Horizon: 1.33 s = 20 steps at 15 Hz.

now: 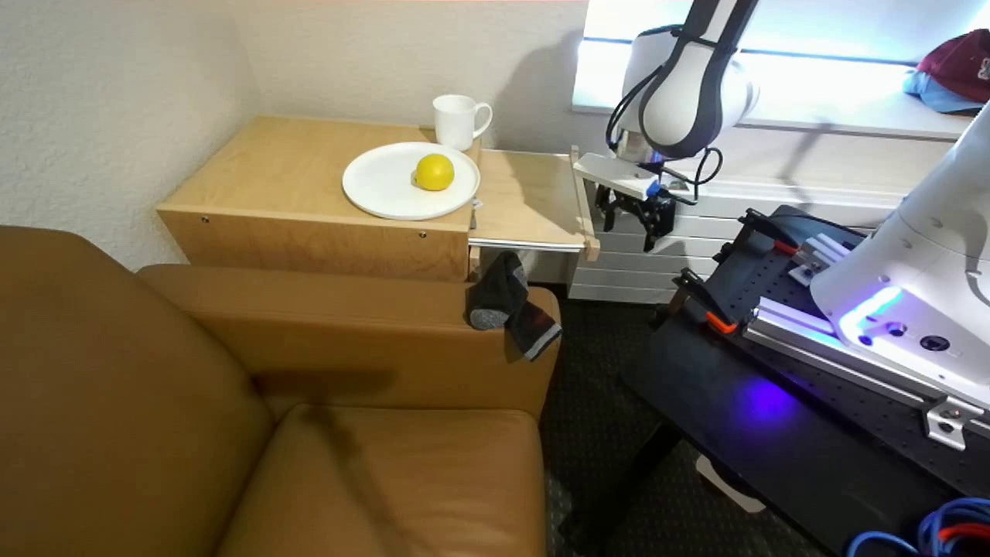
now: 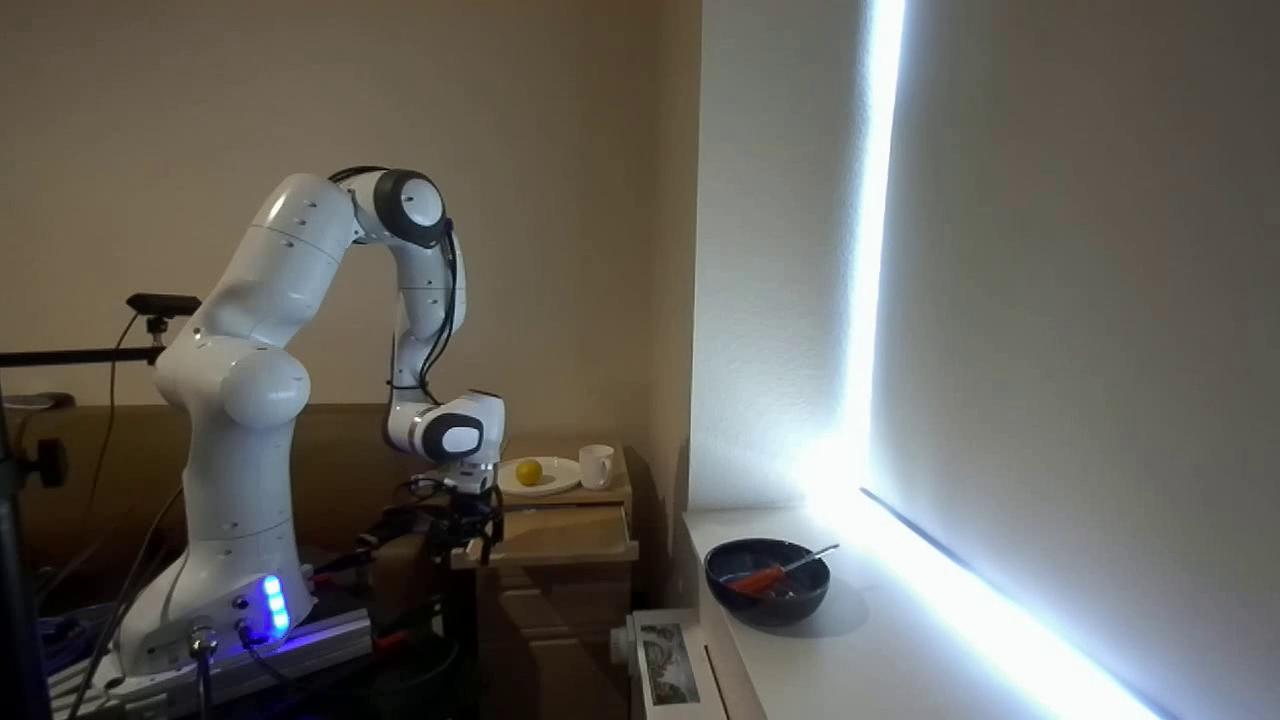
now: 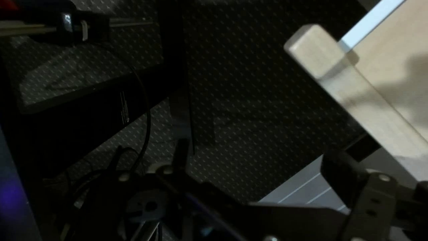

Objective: Open the trash can

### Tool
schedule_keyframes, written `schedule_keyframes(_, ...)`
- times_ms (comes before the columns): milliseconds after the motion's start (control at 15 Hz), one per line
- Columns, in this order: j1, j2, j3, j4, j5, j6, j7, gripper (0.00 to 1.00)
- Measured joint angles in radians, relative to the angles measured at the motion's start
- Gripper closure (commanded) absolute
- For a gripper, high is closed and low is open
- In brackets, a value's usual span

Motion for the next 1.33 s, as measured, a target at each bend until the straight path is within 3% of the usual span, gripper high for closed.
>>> schedule_keyframes(400, 0.04, 0.062, -0.029, 0.019, 0.113, 0.014, -0.007, 0.0)
schedule_keyframes(667, 0.009, 0.145, -0.004, 0.052, 0.226, 0.12, -0.007, 0.0)
schedule_keyframes(1133, -0.423, 0.192, 0.367, 0.155, 0.335, 0.212, -0.035, 0.0)
schedule_keyframes(1333, -0.513, 0.246, 0.473, 0.207, 0.335, 0.236, -0.05, 0.0)
